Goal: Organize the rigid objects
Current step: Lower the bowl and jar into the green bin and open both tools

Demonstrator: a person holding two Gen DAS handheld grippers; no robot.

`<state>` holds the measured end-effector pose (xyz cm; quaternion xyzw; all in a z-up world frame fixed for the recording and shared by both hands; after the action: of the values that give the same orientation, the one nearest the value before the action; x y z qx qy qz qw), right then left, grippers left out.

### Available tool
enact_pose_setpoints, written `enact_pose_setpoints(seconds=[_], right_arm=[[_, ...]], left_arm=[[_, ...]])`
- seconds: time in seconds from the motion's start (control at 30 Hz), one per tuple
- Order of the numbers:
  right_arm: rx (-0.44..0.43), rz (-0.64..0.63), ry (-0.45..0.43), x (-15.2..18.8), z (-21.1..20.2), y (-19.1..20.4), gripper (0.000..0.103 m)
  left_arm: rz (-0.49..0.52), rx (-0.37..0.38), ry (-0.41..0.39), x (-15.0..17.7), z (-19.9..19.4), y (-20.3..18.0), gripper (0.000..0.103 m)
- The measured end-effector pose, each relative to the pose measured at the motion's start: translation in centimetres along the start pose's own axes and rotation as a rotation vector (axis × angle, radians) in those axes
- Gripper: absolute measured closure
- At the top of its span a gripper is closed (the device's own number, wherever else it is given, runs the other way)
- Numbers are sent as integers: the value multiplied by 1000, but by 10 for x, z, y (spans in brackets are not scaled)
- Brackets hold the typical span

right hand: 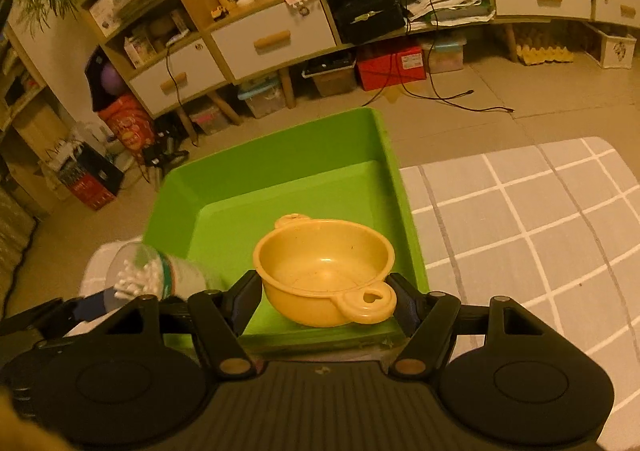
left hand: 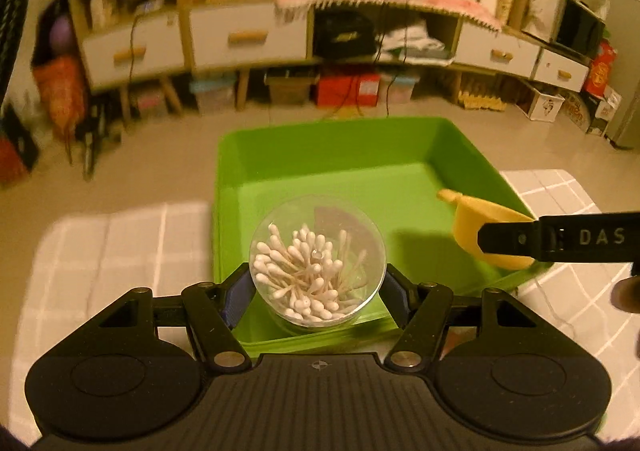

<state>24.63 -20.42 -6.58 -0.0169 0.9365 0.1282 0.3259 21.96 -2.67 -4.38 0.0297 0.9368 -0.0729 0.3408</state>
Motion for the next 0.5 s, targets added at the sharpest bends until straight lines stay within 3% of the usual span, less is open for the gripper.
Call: enact_pose_setpoints(seconds=[0.1, 0.2, 0.4, 0.5], right_arm=[[28, -26, 2, 0, 3, 1, 47], [45, -46, 6, 0, 6, 4, 47], [57, -53, 5, 3, 8, 10, 47], [51, -48, -2, 3, 5, 11, 47]], left_arm=[[-83, 32, 67, 5, 4, 9, 33], [-71, 13, 65, 6, 0, 12, 33], [-89, 19, -1, -1, 5, 18, 30], [-111, 70, -71, -2, 0, 19, 16]])
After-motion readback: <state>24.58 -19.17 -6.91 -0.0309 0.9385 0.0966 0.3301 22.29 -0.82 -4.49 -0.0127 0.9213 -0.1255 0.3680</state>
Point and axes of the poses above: each gripper's, at about its wrist camera, not at the fingertips, and z roughly the way its jaws point, y to its left, x to its underside, the point moved 5 cm from there along z, roughly the way its jaws point, and after that the axes turned 5 degrees about -z, right-handed, at the moved point
